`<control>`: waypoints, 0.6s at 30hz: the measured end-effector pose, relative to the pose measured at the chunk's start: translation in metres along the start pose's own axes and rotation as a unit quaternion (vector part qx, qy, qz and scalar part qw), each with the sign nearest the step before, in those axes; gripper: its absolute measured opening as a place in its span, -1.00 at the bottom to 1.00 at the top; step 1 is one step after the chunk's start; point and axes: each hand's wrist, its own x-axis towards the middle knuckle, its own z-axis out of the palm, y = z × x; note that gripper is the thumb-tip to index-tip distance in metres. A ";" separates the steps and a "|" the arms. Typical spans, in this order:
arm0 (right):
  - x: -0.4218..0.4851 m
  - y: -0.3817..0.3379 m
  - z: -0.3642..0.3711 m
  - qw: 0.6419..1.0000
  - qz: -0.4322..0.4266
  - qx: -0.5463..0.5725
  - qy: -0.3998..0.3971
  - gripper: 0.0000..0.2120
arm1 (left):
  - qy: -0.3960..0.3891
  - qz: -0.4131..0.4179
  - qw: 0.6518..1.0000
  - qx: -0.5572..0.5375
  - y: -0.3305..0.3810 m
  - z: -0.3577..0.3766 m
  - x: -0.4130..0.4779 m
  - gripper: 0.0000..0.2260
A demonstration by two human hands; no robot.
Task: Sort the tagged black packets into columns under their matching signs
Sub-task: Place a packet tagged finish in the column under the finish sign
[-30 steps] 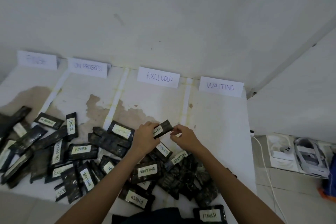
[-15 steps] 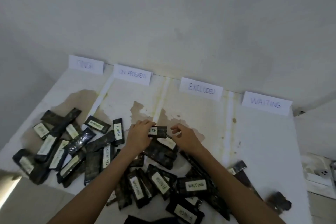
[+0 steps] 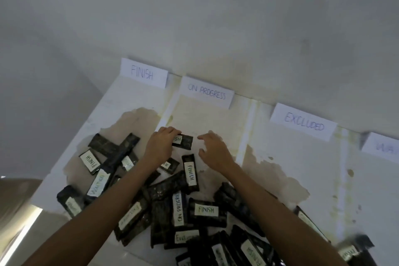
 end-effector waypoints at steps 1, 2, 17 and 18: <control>0.011 -0.003 0.007 1.000 -0.007 -0.002 0.000 -0.59 | 0.003 -0.003 1.000 0.006 -0.013 0.000 0.006 -0.56; 0.022 -0.005 0.014 1.000 -0.015 -0.007 -0.001 -0.58 | 0.010 -0.006 1.000 0.009 -0.026 0.000 0.013 -0.56; 0.132 0.011 0.080 0.973 -0.134 -0.172 0.074 -0.54 | 0.107 -0.034 0.994 0.014 -0.168 -0.009 0.134 -0.50; 0.131 0.011 0.082 0.971 -0.137 -0.176 0.080 -0.53 | 0.100 -0.035 0.994 0.016 -0.174 -0.010 0.139 -0.50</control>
